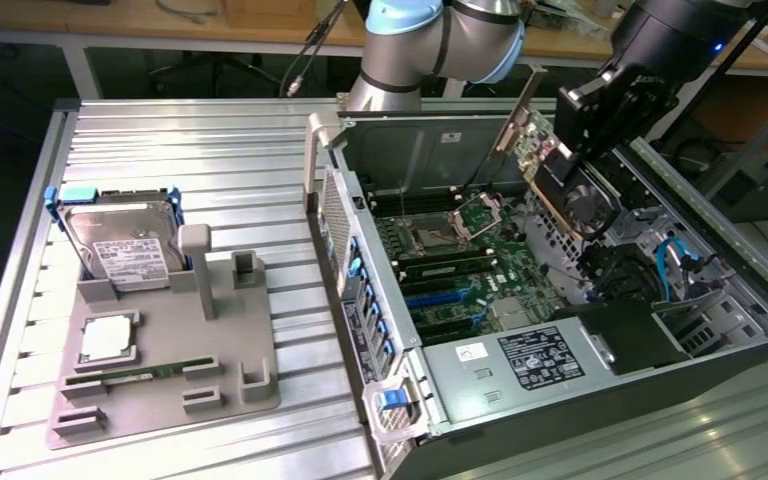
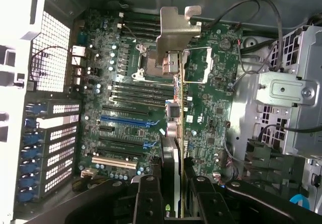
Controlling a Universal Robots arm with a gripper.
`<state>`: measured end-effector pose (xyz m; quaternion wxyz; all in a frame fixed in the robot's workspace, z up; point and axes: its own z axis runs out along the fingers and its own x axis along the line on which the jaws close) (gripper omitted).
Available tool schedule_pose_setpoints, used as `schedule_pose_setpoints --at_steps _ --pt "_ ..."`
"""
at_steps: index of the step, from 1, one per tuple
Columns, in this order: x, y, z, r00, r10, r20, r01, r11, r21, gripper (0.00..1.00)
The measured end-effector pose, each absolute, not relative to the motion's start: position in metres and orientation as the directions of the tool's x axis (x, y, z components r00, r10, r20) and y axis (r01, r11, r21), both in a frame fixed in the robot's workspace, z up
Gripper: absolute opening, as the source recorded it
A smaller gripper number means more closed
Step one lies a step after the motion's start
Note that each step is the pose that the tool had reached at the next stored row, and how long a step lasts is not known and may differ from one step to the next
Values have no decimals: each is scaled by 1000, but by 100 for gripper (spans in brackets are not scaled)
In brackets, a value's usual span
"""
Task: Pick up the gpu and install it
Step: 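Insert the gpu into the slot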
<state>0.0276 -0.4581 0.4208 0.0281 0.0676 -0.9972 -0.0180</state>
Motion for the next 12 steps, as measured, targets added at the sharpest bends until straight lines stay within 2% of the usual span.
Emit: schedule_pose_setpoints --at_steps 12 --pt "28 -458 421 -983 -174 54 -172 984 40 27"
